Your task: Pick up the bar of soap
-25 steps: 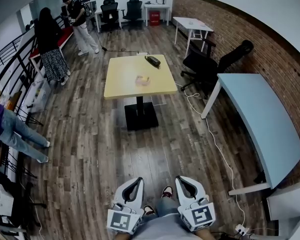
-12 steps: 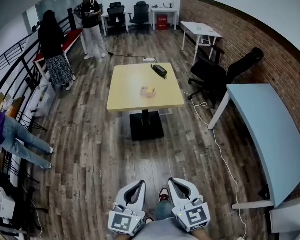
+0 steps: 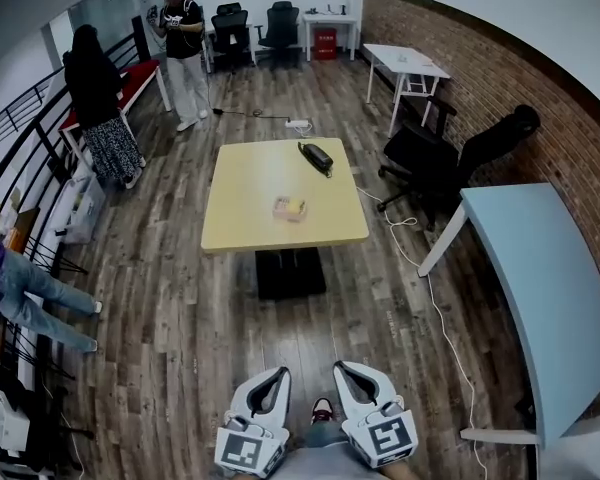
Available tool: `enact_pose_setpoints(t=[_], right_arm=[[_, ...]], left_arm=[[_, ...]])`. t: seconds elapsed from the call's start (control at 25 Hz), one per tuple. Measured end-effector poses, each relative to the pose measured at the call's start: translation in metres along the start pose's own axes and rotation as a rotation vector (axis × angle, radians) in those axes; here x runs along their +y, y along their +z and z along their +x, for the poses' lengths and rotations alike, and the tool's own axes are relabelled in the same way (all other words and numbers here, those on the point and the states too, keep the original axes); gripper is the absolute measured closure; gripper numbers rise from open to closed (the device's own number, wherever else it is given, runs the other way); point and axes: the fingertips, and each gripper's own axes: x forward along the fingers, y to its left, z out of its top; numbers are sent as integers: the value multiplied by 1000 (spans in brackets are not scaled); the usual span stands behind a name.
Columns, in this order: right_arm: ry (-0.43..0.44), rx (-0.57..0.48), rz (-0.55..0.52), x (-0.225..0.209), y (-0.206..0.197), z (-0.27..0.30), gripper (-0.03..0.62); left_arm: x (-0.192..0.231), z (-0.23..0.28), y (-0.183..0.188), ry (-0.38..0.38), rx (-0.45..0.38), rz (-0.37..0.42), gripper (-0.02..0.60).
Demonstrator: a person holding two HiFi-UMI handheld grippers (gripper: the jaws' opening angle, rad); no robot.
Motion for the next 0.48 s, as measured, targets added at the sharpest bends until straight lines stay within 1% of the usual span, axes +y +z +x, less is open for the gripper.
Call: enact_pose_setpoints(t=[0.32,0.48], right_arm=[[1,13,-4,-61,1,47,591],[4,25,4,-85,-4,59,591]], left_arm=[[16,80,-2,-5,14,-11,581],[16,107,-8,-8,24,-33,581]])
